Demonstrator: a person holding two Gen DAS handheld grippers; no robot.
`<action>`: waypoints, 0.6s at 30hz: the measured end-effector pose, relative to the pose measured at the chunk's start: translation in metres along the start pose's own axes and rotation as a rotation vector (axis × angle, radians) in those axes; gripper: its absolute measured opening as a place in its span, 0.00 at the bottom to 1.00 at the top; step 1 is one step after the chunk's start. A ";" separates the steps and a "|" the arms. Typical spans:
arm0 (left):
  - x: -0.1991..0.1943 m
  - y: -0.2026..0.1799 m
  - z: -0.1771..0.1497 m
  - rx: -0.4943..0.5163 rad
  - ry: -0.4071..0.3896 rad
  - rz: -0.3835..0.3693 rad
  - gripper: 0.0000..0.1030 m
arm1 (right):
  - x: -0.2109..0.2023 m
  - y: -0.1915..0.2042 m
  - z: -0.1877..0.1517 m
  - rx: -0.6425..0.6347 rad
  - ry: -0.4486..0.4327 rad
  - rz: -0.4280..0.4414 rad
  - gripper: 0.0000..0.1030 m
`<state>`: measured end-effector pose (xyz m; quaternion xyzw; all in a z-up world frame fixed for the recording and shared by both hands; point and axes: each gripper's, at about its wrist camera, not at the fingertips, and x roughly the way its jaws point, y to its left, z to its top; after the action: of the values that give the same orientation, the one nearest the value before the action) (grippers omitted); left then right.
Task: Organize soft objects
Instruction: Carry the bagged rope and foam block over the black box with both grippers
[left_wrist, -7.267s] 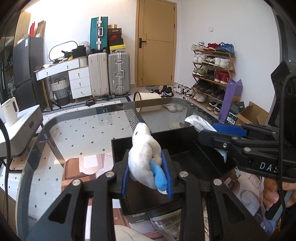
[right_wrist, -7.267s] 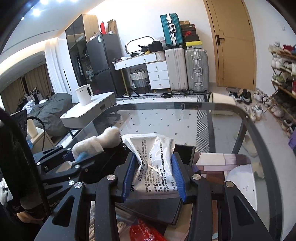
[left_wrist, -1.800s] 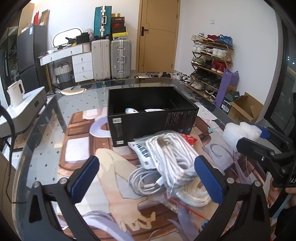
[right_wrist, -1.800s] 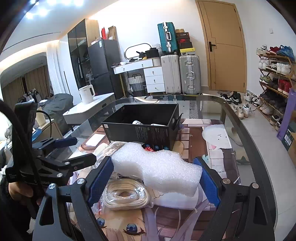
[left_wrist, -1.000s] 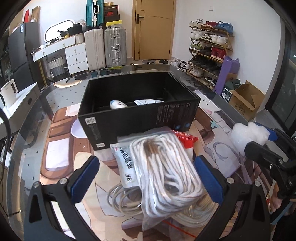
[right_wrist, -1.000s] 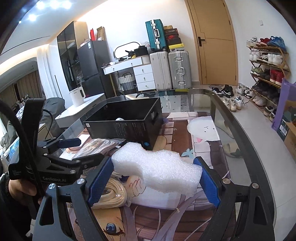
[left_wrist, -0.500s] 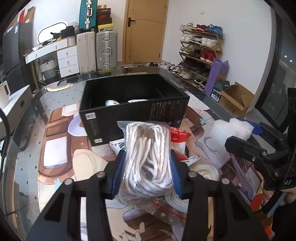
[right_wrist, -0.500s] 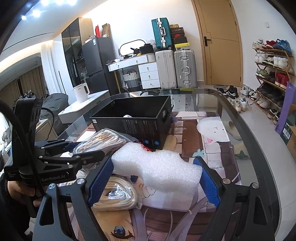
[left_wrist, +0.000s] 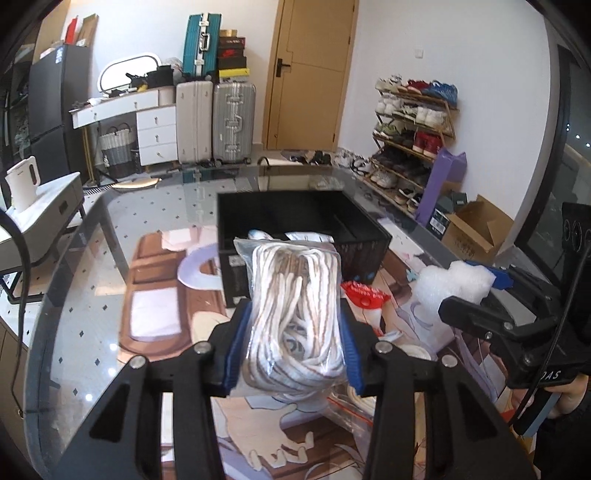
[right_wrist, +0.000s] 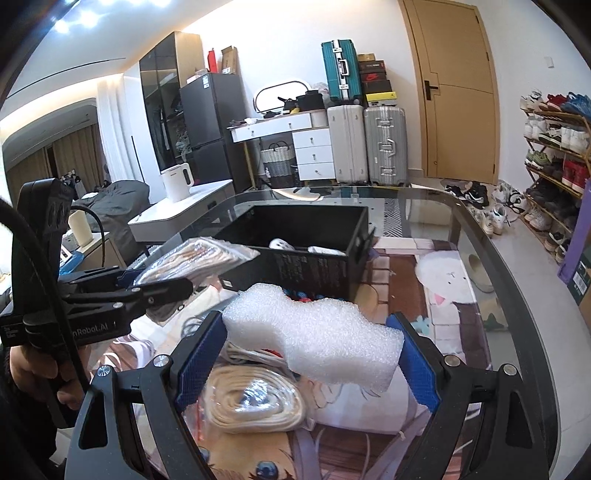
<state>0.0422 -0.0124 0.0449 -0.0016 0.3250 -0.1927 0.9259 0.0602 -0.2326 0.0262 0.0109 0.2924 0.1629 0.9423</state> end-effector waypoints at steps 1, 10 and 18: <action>-0.003 0.001 0.002 0.002 -0.010 0.009 0.42 | -0.001 0.002 0.001 -0.009 -0.001 0.000 0.86; -0.006 0.016 0.018 -0.015 -0.050 0.034 0.42 | 0.008 0.014 0.025 -0.065 -0.011 0.034 0.86; 0.009 0.023 0.037 -0.015 -0.052 0.022 0.42 | 0.022 0.018 0.042 -0.083 -0.018 0.030 0.86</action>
<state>0.0788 0.0008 0.0655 -0.0099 0.3022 -0.1802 0.9360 0.0951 -0.2050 0.0511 -0.0224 0.2767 0.1889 0.9419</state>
